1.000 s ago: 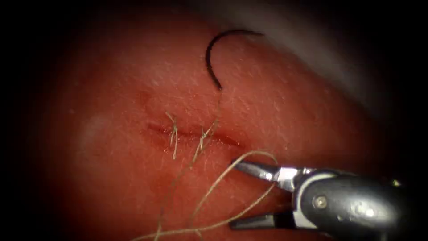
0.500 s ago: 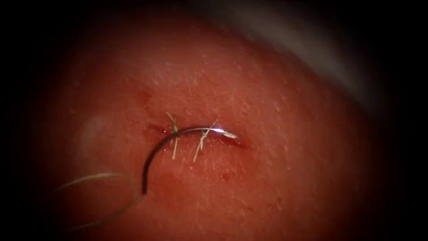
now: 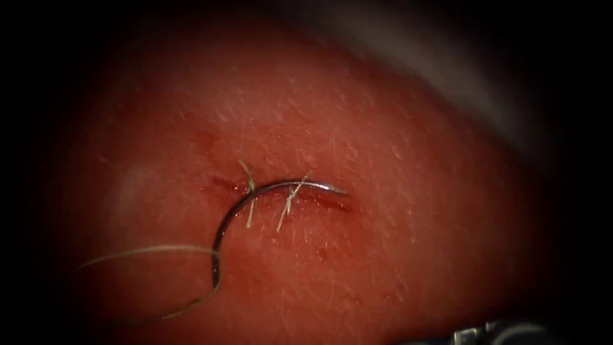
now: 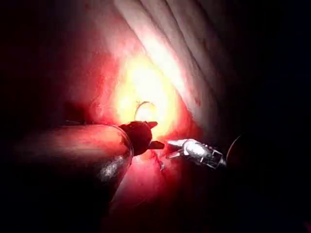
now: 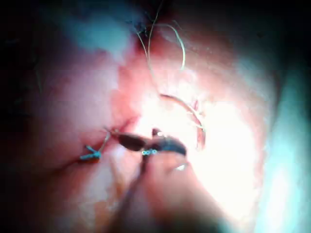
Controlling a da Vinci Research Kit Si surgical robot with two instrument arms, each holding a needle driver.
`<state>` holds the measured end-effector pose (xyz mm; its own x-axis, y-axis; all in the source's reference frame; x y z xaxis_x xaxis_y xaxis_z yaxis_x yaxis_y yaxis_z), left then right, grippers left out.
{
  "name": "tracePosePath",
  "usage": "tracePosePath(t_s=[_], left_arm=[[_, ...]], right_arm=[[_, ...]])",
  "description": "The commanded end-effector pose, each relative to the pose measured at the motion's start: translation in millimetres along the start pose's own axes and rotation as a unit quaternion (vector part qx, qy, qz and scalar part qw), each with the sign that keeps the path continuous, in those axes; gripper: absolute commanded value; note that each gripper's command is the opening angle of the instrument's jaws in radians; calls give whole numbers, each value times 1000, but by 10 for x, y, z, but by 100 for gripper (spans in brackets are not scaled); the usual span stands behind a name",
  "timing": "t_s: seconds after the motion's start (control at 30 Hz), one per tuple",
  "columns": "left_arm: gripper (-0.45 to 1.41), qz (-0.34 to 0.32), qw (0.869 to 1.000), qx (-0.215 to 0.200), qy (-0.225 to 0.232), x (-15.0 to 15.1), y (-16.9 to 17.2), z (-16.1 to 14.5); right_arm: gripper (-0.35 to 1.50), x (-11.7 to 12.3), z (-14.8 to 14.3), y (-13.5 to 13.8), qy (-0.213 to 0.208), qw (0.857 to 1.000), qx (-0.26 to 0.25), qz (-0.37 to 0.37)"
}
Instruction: Wound Closure
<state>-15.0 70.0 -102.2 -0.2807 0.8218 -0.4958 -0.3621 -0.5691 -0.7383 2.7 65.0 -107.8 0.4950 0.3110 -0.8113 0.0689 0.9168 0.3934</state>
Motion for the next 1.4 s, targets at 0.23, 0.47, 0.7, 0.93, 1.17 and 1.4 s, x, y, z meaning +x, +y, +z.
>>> tracePosePath(t_s=[0.23,0.47,0.7,0.93,1.17,1.4], left_arm=[[69,58,988,139,-7,42,-40,150],[67,110,966,185,-145,23,-88,260],[64,109,970,142,-162,4,-99,333],[64,116,943,130,-284,-31,-101,343],[62,129,910,107,-378,-62,-126,336],[53,173,906,70,-380,-83,-161,366]], right_arm=[[125,1,-1,14,-4,999,-28,17],[125,0,-2,14,-4,999,-30,18],[125,0,2,13,-4,999,-31,18],[126,1,2,12,-6,999,-31,18],[126,2,4,12,-6,999,-32,18],[126,4,9,12,-6,999,-34,18]])
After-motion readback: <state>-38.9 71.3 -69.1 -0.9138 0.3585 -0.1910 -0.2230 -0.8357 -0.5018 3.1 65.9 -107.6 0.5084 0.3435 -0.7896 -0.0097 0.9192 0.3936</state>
